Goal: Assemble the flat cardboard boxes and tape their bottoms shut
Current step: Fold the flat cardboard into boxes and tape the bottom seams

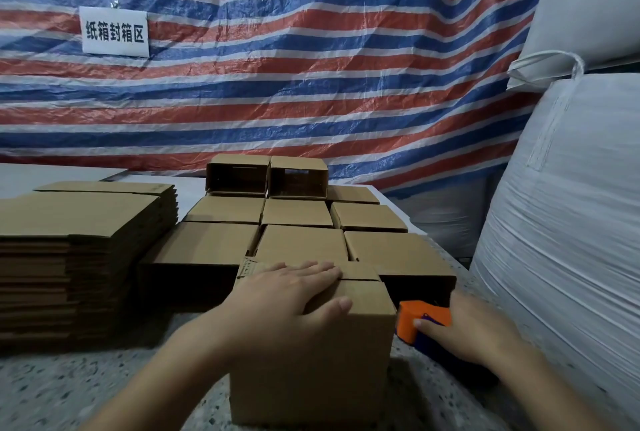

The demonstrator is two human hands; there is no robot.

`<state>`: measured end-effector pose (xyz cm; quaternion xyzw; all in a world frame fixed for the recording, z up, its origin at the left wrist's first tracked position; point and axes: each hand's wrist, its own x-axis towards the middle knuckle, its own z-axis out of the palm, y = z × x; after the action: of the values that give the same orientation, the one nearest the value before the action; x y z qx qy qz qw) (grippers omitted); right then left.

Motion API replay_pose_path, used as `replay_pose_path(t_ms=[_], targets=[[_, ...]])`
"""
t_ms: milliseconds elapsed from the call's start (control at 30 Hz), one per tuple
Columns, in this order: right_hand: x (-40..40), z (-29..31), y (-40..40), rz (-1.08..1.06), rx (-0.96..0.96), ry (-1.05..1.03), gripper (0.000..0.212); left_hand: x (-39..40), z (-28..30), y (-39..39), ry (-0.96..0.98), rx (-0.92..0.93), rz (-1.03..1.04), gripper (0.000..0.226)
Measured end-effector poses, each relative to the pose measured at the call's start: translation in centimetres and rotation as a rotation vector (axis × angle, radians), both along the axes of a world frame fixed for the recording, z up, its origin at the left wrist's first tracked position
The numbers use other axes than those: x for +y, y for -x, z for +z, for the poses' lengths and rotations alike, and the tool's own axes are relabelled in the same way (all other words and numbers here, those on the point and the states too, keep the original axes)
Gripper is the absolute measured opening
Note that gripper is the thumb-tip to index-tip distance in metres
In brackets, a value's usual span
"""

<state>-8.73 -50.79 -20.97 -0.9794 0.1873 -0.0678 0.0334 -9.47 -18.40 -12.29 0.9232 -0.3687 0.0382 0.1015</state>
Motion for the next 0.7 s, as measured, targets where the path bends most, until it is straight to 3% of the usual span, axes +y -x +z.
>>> replay_pose_path(t_ms=[300,433,567,700], targets=[[-0.2,-2.2,0.7,-0.018,0.027,0.062,0.054,0.7,0.8,0.5,0.122,0.17,0.028,0.058],[0.7,-2.0,1.4,-0.024,-0.057,0.056,0.053,1.4,1.4,0.3,0.262,0.29,0.04,0.069],[2.2,2.9,2.6,0.057,-0.262,-0.198,0.055,2.0,1.9,0.5,0.41,0.39,0.044,0.065],[4.7,12.5,3.6,0.186,-0.462,-0.475,0.081,2.1,1.9,0.1,0.518,0.375,0.068,0.038]])
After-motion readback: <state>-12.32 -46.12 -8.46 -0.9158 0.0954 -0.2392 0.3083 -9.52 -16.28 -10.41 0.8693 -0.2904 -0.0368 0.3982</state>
